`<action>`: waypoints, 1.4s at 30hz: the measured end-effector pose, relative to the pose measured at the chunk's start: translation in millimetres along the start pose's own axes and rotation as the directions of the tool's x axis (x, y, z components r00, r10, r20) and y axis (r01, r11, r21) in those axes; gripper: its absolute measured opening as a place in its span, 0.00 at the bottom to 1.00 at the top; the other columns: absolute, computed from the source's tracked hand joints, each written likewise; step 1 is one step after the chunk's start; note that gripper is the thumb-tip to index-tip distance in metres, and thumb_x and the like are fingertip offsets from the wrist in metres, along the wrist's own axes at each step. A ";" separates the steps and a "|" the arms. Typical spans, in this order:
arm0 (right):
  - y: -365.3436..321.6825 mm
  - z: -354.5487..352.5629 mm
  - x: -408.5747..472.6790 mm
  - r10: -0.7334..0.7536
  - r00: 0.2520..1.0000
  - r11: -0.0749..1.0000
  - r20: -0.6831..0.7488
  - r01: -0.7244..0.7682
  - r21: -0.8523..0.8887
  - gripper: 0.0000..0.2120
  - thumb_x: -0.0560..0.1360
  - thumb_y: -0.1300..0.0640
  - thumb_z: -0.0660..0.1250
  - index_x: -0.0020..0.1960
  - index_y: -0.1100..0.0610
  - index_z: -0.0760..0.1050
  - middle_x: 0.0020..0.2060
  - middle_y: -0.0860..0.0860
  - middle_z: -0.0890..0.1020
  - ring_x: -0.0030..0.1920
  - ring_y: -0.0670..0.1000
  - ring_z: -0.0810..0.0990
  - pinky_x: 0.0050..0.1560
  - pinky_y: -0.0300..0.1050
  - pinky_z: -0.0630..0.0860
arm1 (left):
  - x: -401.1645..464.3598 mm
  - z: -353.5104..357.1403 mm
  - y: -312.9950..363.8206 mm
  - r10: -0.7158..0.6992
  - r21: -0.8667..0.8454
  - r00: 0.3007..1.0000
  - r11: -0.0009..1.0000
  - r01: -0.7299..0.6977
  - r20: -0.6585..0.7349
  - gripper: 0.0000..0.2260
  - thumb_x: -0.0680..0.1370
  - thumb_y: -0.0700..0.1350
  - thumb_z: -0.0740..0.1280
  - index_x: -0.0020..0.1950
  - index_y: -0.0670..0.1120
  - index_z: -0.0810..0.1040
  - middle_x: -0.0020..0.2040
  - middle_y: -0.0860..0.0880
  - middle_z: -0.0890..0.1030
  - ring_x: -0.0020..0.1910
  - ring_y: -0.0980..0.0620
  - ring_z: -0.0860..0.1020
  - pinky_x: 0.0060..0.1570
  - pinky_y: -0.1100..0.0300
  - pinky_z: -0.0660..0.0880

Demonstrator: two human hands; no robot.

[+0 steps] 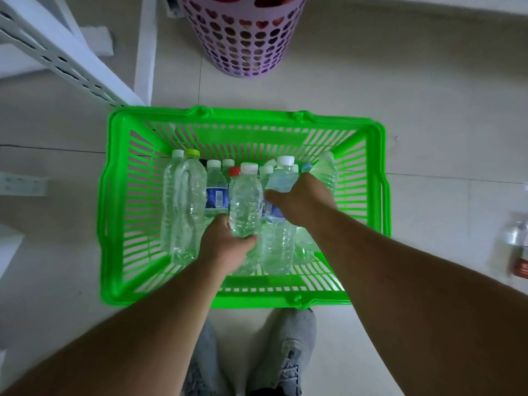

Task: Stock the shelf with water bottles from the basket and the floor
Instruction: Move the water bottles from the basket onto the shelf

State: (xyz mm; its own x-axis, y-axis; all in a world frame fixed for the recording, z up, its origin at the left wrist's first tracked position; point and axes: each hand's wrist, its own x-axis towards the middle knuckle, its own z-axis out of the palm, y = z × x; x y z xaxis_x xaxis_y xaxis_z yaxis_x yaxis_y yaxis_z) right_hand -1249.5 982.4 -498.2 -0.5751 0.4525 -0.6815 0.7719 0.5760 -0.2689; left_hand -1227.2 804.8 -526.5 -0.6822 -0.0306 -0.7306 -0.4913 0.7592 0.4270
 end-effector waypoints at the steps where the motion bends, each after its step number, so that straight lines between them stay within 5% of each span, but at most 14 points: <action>1: -0.7 -5.5 -6.8 -0.014 1.000 0.999 -0.006 0.014 0.031 0.24 0.67 0.36 0.72 0.39 0.55 0.69 0.33 0.48 0.75 0.32 0.51 0.74 0.32 0.42 0.67 | -6.1 -7.8 3.2 0.016 -0.001 1.000 1.000 -0.016 -0.010 0.26 0.68 0.52 0.77 0.55 0.38 0.72 0.35 0.52 0.69 0.28 0.57 0.66 0.19 0.67 0.62; 5: -11.5 -43.6 -43.9 -0.082 0.993 0.976 -0.079 0.096 0.194 0.22 0.65 0.37 0.74 0.50 0.49 0.75 0.39 0.46 0.78 0.39 0.51 0.78 0.36 0.42 0.71 | -42.5 -50.2 20.7 0.086 -0.027 0.996 0.996 -0.086 0.001 0.17 0.66 0.53 0.77 0.48 0.47 0.76 0.37 0.47 0.77 0.36 0.47 0.77 0.32 0.59 0.73; 8: -29.9 -91.2 -80.7 -0.136 0.982 0.947 -0.132 0.168 0.273 0.20 0.64 0.37 0.75 0.48 0.47 0.76 0.35 0.41 0.78 0.35 0.45 0.77 0.32 0.37 0.70 | -76.6 -88.7 40.1 0.132 -0.023 0.991 0.991 -0.133 -0.034 0.18 0.65 0.54 0.78 0.41 0.46 0.72 0.33 0.46 0.70 0.32 0.46 0.70 0.31 0.62 0.68; 10: -45.5 -129.5 -111.6 -0.170 0.974 0.926 -0.148 0.209 0.314 0.20 0.64 0.38 0.76 0.49 0.48 0.78 0.39 0.43 0.82 0.38 0.45 0.80 0.35 0.40 0.75 | -104.6 -118.2 58.7 0.155 -0.080 0.988 0.985 -0.155 -0.008 0.20 0.64 0.53 0.78 0.42 0.45 0.70 0.37 0.47 0.73 0.35 0.49 0.69 0.37 0.58 0.69; 15: -82.6 -226.2 -212.0 -0.248 0.946 0.864 -0.207 0.313 0.395 0.16 0.63 0.40 0.75 0.47 0.43 0.78 0.36 0.40 0.83 0.33 0.39 0.81 0.27 0.34 0.74 | -198.7 -201.2 114.4 0.262 -0.142 0.965 0.955 -0.261 -0.013 0.24 0.60 0.57 0.74 0.48 0.43 0.78 0.46 0.40 0.84 0.47 0.41 0.82 0.49 0.41 0.76; 18: -103.0 -280.4 -279.7 -0.282 0.925 0.847 -0.256 0.365 0.386 0.21 0.62 0.36 0.73 0.50 0.44 0.78 0.39 0.38 0.83 0.38 0.40 0.81 0.38 0.40 0.76 | -264.8 -252.7 147.0 0.324 -0.147 0.945 0.933 -0.328 -0.051 0.21 0.60 0.57 0.74 0.47 0.46 0.79 0.43 0.43 0.84 0.44 0.43 0.82 0.47 0.43 0.77; 23: -134.2 -356.5 -392.5 -0.345 0.874 0.784 -0.342 0.469 0.407 0.22 0.62 0.37 0.74 0.53 0.43 0.79 0.41 0.38 0.83 0.41 0.39 0.82 0.41 0.41 0.78 | -364.6 -326.8 182.6 0.403 -0.282 0.912 0.869 -0.407 -0.075 0.18 0.61 0.53 0.76 0.48 0.52 0.79 0.43 0.49 0.85 0.45 0.48 0.84 0.48 0.48 0.79; 27: -158.2 -410.7 -481.9 -0.409 0.811 0.743 -0.419 0.562 0.362 0.17 0.64 0.40 0.77 0.49 0.40 0.76 0.39 0.37 0.82 0.39 0.34 0.79 0.33 0.30 0.71 | -435.9 -378.5 201.9 0.503 -0.328 0.857 0.796 -0.509 -0.108 0.17 0.63 0.48 0.78 0.48 0.60 0.79 0.45 0.58 0.86 0.45 0.59 0.84 0.49 0.58 0.79; 37: -186.9 -501.1 -635.4 -0.458 0.668 0.633 -0.587 0.708 0.312 0.22 0.65 0.40 0.77 0.56 0.44 0.79 0.46 0.42 0.84 0.43 0.41 0.82 0.38 0.36 0.75 | -550.0 -464.9 231.5 0.639 -0.292 0.741 0.682 -0.670 -0.206 0.17 0.67 0.41 0.79 0.50 0.54 0.79 0.46 0.60 0.86 0.46 0.61 0.84 0.50 0.60 0.77; 42: -189.3 -532.8 -673.0 -0.486 0.612 0.559 -0.624 0.766 0.316 0.17 0.66 0.44 0.78 0.53 0.43 0.79 0.44 0.40 0.83 0.40 0.34 0.80 0.31 0.26 0.71 | -587.9 -483.2 259.3 0.675 -0.294 0.683 0.617 -0.730 -0.280 0.17 0.66 0.41 0.78 0.49 0.58 0.80 0.46 0.61 0.85 0.46 0.62 0.84 0.46 0.64 0.76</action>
State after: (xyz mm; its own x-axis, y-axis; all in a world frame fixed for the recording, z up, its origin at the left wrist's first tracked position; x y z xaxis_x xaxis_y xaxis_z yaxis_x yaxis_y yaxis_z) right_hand -1152.9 931.5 374.0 -0.8959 0.4221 0.1387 0.0765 0.4541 -0.8877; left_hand -1215.2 705.5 271.3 -0.9489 0.3094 -0.0617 0.0357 0.2998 0.9533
